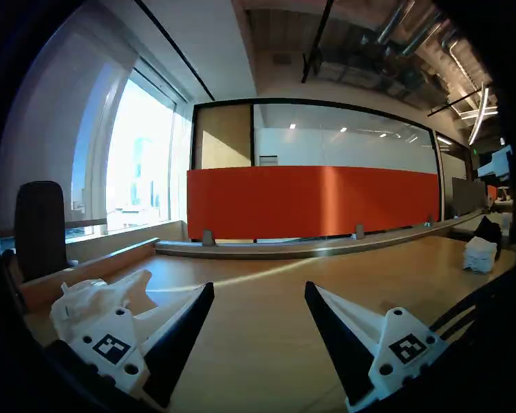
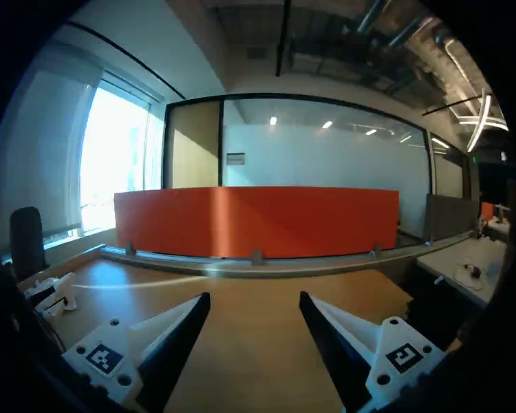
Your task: Fold towel
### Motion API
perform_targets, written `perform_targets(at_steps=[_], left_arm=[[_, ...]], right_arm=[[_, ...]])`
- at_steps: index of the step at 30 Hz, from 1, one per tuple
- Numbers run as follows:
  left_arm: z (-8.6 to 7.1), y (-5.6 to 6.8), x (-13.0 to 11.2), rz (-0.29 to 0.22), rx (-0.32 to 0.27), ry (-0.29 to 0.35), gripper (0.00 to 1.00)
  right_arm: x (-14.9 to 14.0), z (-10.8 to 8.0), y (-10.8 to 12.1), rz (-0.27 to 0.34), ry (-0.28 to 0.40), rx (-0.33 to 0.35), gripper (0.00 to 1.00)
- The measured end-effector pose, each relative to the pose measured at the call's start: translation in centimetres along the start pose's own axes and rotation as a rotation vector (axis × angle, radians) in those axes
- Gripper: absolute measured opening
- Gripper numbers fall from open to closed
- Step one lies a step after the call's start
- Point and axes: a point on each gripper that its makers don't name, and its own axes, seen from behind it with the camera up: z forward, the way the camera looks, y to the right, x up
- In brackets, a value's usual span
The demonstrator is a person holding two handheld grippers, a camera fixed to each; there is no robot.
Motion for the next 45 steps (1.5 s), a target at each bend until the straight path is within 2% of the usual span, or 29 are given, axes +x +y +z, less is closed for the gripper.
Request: perform_targets(at_steps=[17,36,45], left_arm=[[0.1,-0.4,-1.4,-0.026,0.001,0.004,0.98],[0.5,-0.3,-1.8,-0.013,-0.006,-0.008,0.98],[0.6,-0.1,-2.0,-0.012,-0.011,-0.01,0.98]], right_arm=[[-0.7,0.1,0.0,-0.006,0.004,-0.002,1.0],[-0.4,0.2,0.3,-0.01,0.011,0.007,1.0],[0.4,0.4,1.3,-0.017,0.044,-0.007,1.0]])
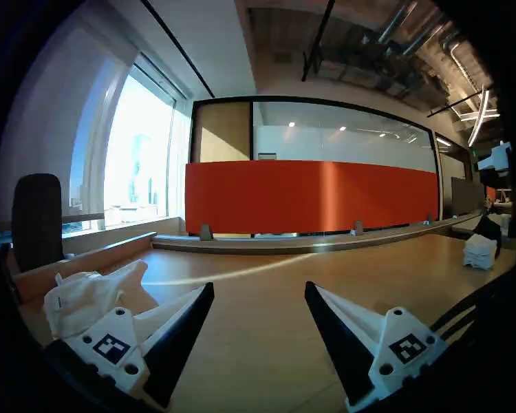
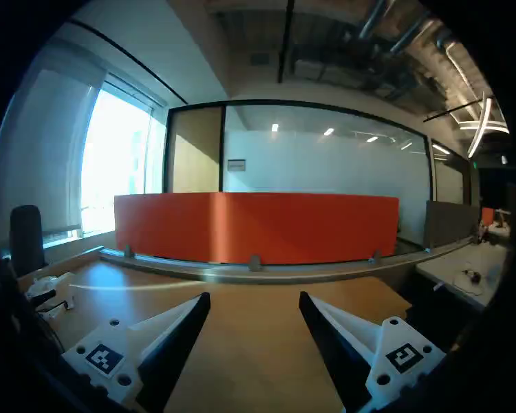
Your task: Fold towel
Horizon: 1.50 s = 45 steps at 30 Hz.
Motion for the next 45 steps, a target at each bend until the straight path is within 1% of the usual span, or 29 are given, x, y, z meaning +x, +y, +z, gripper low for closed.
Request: perform_targets(at_steps=[5,12,18,24,26,35,41,45], left_arm=[[0.0,0.0,-0.1,0.0,0.0,0.0,0.98],[0.1,-0.1,-0.1,0.001,0.0,0.0,0.98],[0.1,-0.1,-0.1,0.0,0.0,0.0,0.98],[0.1,-0.1,-0.2,0.0,0.0,0.0,0.98],[0.1,-0.1,-0.2,0.0,0.0,0.0,0.98],[0.1,-0.1,-0.2,0.0,0.0,0.0,0.98],[0.1,-0.1,-0.2,0.0,0.0,0.0,0.98],[0.1,-0.1,-0.2,0.0,0.0,0.0,0.98]], right_arm=[[-0.1,0.2,1.2,-0.004,0.017,-0.029,1.0],[-1.3,0.5,2.0,0.009,0.028,-0.045,1.0],[-2.8,0.9,3.0,0.029,0.047,-0.064,1.0],[-4.9,1.4,4.3,0.029,0.056,-0.081,1.0],[-5.8,1.6,4.6,0.029,0.055,-0.082,1.0],[-9.2,2.0,5.0,0.071,0.041,-0.061,1.0],[-11.3,2.5,5.2,0.063,0.022,-0.05,1.0],[-12.2,2.6,5.5,0.053,0.029,-0.045,1.0]])
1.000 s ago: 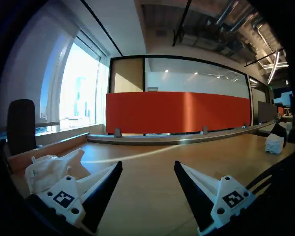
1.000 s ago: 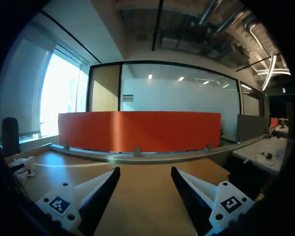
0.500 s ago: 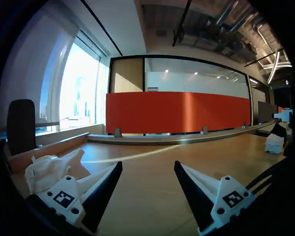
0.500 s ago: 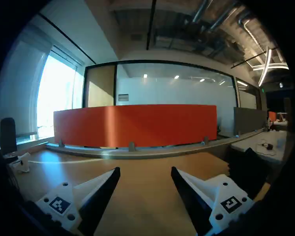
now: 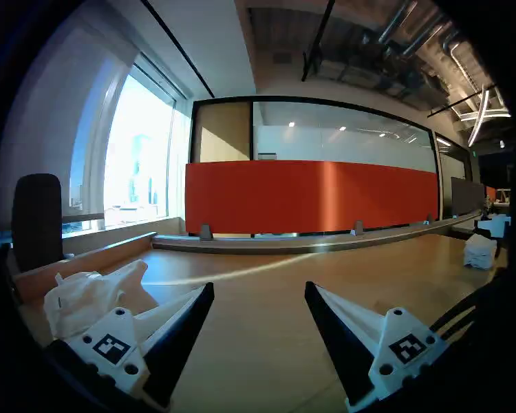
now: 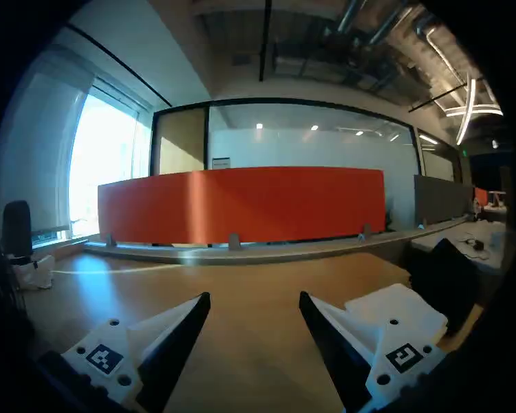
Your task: Fold towel
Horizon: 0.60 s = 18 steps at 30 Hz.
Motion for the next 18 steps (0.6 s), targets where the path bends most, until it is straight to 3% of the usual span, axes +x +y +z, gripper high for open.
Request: perform_targets(at_steps=[18], left_arm=[[0.0,0.0,0.0,0.0,0.0,0.0,0.98]], right_arm=[[-1.6,-0.3,0.5,-0.005,0.031,0.012,1.0]])
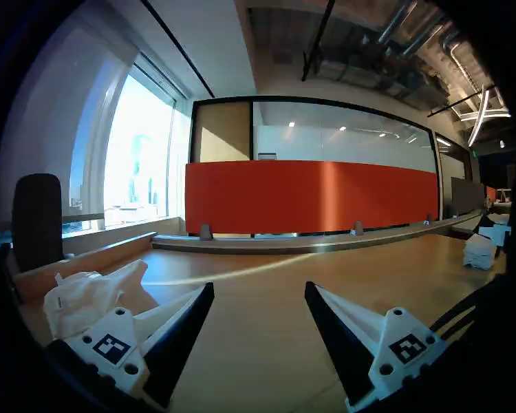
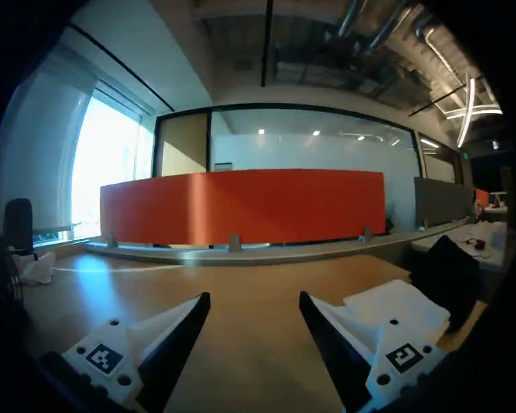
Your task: Fold towel
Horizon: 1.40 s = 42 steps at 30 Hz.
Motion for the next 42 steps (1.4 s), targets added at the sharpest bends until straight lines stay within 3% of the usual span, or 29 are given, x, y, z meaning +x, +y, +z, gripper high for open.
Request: perform_targets(at_steps=[20,42], left_arm=[[-0.03,-0.04,-0.04,0.0,0.0,0.0,0.98],[0.0,-0.02,-0.02,0.0,0.0,0.0,0.98]], right_arm=[[-0.56,-0.42,-0.59,-0.036,0.01,0.001,1.0],[-0.49,-0.49,-0.7,-0.036,0.01,0.001,1.0]])
